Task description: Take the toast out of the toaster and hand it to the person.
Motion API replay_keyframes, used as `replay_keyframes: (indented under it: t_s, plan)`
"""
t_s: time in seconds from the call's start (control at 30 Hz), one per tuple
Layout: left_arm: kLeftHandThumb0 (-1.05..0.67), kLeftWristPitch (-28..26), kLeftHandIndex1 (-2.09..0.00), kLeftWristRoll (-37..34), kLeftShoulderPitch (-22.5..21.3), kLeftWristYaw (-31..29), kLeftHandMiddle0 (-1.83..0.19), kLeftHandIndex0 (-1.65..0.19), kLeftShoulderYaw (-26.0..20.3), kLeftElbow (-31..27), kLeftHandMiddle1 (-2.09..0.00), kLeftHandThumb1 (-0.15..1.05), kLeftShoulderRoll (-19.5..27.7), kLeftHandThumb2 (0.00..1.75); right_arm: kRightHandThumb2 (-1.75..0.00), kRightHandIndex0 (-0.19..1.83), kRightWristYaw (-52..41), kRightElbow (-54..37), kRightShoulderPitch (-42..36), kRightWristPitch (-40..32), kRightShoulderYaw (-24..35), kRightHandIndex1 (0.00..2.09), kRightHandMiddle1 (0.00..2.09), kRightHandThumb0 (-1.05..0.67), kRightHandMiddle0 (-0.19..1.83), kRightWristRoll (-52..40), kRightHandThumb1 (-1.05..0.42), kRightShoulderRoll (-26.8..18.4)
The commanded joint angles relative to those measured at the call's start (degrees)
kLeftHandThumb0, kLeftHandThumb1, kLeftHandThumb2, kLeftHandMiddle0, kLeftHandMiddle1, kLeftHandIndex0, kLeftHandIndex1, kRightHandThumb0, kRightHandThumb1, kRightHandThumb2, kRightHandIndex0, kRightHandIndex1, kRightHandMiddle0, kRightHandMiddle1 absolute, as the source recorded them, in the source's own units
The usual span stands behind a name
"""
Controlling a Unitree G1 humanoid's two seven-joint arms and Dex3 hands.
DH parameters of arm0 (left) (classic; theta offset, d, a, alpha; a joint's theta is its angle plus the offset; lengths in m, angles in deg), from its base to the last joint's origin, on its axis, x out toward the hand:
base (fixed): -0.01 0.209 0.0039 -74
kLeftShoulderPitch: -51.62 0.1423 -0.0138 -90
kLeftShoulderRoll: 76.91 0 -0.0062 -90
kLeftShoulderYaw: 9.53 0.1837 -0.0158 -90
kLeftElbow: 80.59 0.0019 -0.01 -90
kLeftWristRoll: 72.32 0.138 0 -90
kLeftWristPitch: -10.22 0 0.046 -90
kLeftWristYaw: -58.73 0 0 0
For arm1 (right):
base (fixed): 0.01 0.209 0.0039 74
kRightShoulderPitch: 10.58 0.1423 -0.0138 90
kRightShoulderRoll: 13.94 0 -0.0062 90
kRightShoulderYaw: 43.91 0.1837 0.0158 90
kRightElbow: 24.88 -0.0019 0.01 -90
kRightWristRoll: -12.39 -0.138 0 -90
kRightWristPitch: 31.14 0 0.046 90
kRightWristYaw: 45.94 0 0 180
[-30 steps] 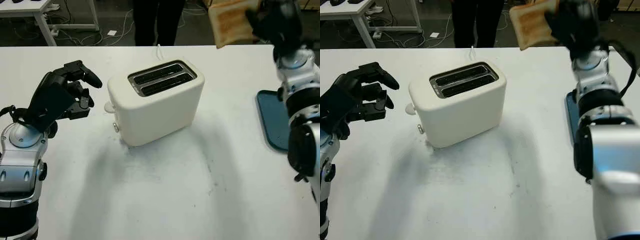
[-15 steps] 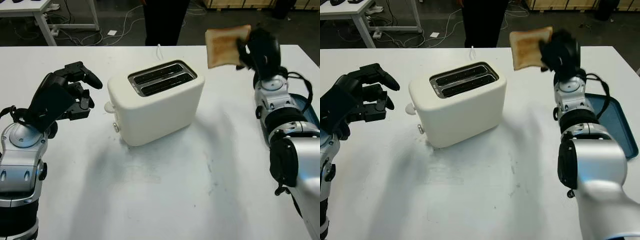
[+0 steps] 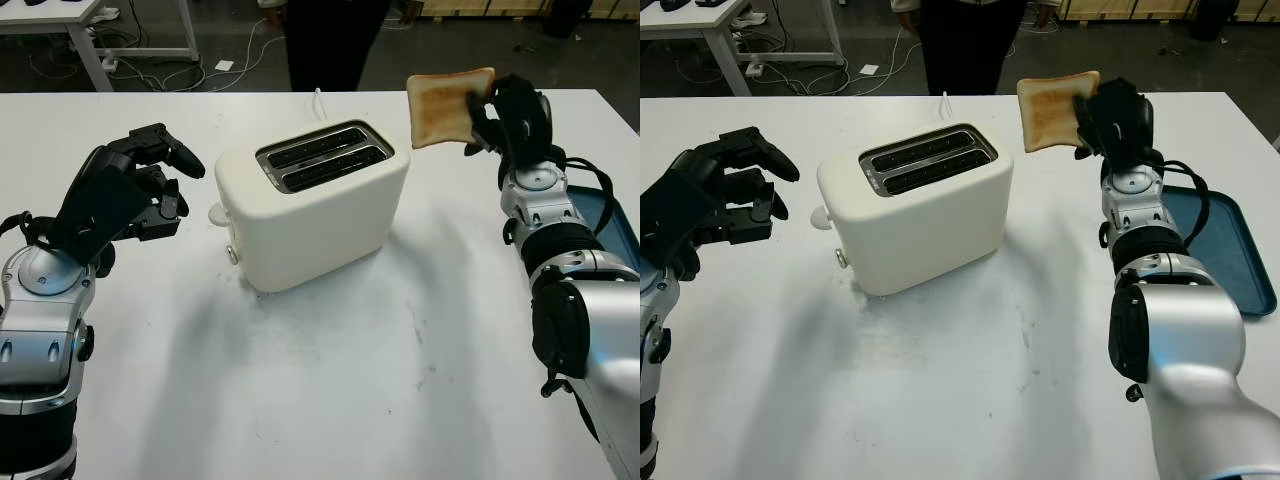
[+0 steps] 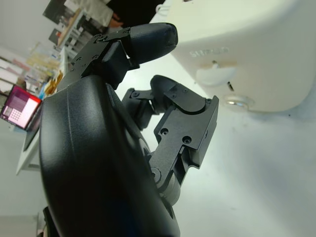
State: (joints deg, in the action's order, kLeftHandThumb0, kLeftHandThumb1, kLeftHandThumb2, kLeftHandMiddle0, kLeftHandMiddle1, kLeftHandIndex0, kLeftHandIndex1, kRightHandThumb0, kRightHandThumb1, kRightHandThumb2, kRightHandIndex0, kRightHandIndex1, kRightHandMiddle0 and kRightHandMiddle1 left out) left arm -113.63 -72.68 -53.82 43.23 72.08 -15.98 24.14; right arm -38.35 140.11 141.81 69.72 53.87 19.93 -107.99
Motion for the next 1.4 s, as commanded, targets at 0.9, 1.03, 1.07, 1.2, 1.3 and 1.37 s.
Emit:
replay_keyframes:
  t_s: [0.9, 1.03, 1.07, 1.2, 1.3, 1.37]
  plan:
    - [-0.02, -2.9, -1.48, 0.5, -0.4, 0.1, -0.57, -0.45, 0.1, -1.1, -1.59, 0.75, 1.0, 1.15, -0.41, 0.8, -0.2, 0.3, 1.4, -0.5, 0.1, 1.75, 1.75, -0.29, 0.54, -0.9, -0.92, 3.0]
    - [-0.02, -2.3, -1.49, 0.7, -0.5, 0.3, -0.6, -0.47, 0.2, -0.9, -1.59, 0.72, 0.8, 1.19, -0.41, 0.79, -0.5, 0.3, 1.3, -0.3, 0.5, 1.75, 1.75, -0.27, 0.52, -1.4, -0.92, 3.1]
    - [-0.02, -2.8, -1.48, 0.8, -0.5, 0.4, -0.58, -0.46, 0.3, -1.1, -1.58, 0.72, 0.8, 1.19, -0.41, 0.77, -0.8, 0.3, 1.3, -0.3, 0.7, 1.75, 1.75, -0.27, 0.51, -1.7, -0.92, 3.1]
    - [-0.01, -2.8, -1.48, 0.7, -0.5, 0.3, -0.58, -0.46, 0.3, -1.2, -1.58, 0.73, 0.8, 1.19, -0.42, 0.77, -0.7, 0.4, 1.3, -0.1, 0.7, 1.75, 1.75, -0.26, 0.51, -1.5, -0.92, 3.2]
    - [-0.03, -4.0, -1.47, 0.9, -0.6, 0.4, -0.55, -0.44, 0.4, -1.5, -1.57, 0.74, 1.0, 1.16, -0.42, 0.79, -0.5, 0.4, 1.2, 0.0, 0.3, 1.75, 1.75, -0.26, 0.54, -1.0, -0.92, 3.1]
    - [-0.04, -5.3, -1.46, 0.7, -0.8, 0.6, -0.54, -0.43, 0.2, -2.0, -1.57, 0.74, 0.8, 1.15, -0.42, 0.8, -0.3, 0.5, 1.3, -0.1, 0.1, 1.75, 1.75, -0.27, 0.55, -0.8, -0.92, 3.1]
